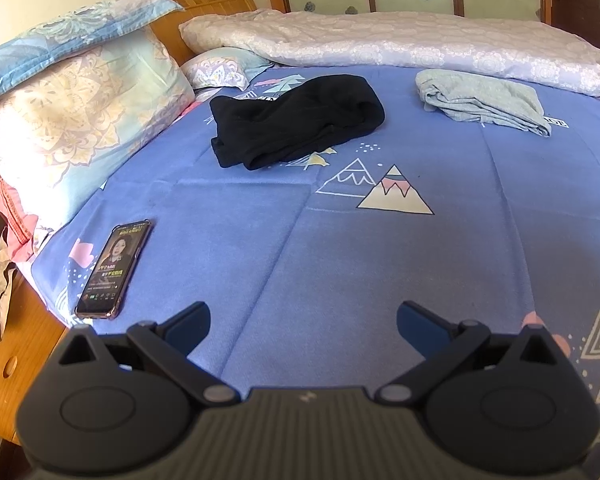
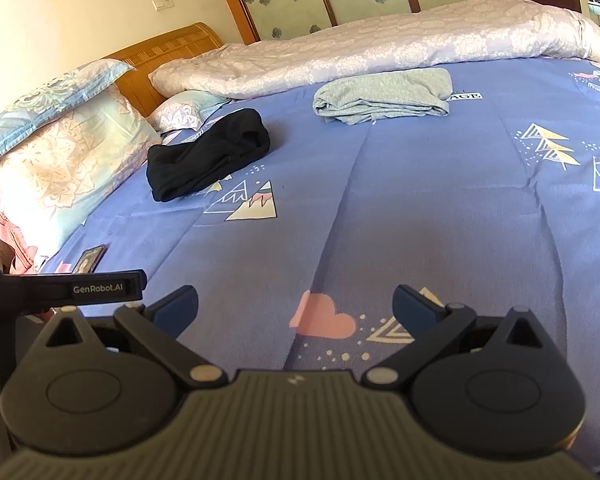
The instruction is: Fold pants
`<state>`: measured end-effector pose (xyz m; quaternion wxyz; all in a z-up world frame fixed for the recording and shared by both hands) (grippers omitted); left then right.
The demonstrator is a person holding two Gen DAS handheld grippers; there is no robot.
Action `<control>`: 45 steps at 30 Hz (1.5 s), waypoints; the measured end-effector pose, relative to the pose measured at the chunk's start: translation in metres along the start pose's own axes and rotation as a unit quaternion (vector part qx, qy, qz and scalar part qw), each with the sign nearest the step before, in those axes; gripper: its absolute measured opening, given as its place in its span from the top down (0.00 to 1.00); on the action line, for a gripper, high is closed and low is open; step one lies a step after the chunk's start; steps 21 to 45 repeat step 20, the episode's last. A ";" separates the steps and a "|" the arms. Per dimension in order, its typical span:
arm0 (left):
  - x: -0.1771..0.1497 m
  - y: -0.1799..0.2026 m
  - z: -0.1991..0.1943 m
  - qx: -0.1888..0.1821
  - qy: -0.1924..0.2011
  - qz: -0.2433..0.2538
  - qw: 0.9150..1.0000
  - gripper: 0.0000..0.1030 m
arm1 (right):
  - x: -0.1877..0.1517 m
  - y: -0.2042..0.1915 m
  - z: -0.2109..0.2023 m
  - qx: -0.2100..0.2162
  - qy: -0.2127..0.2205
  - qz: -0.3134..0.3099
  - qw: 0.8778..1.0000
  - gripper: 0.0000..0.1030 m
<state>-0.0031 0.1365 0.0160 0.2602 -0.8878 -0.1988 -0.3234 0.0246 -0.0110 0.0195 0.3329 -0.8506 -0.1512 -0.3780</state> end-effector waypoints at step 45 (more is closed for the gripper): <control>-0.002 0.004 0.001 -0.021 -0.003 0.003 1.000 0.00 | -0.006 0.000 0.003 0.001 -0.004 -0.001 1.000 0.00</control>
Point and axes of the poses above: each gripper's, at about its wrist camera, not at the fingertips, and z roughly the way its jaws point, y to its right, x to its top, the point moved 10 cm from there along z, roughly the way its jaws point, and after that the axes turned 13 degrees about x, right-handed, at the moved point
